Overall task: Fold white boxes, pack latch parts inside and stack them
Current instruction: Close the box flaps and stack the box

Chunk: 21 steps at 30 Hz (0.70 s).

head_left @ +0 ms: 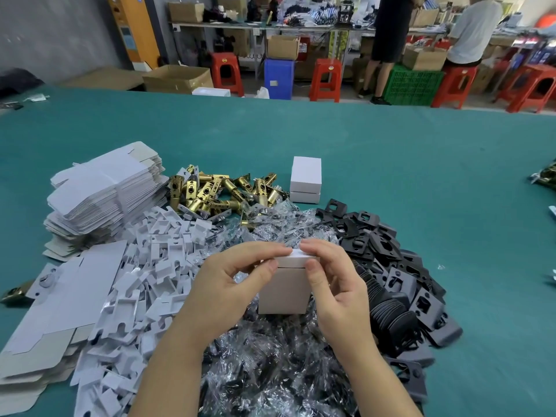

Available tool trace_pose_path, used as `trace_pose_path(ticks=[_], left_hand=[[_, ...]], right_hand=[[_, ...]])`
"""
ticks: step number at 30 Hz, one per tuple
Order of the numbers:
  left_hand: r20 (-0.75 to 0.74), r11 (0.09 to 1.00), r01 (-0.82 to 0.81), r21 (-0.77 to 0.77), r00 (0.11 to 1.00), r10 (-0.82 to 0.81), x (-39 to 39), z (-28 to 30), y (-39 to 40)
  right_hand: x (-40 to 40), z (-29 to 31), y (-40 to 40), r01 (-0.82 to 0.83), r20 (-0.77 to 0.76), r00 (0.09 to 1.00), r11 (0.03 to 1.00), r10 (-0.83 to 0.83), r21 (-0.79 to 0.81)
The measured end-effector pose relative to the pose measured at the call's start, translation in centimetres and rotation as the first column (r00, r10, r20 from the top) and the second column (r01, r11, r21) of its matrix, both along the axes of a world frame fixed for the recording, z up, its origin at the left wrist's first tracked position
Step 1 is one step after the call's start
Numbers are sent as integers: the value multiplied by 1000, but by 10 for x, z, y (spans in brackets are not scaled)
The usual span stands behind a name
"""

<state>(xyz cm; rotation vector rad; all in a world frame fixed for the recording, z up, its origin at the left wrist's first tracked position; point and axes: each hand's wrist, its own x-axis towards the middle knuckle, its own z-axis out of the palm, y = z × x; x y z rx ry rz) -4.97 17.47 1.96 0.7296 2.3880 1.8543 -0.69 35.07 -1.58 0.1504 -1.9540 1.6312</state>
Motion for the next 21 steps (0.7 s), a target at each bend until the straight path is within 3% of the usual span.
trace_pose_path(ticks=[21], left_hand=[[63, 998, 60, -2, 996, -60, 0, 5, -5]], right_hand=[[2, 1, -1, -5, -27, 1000, 999, 6, 52]])
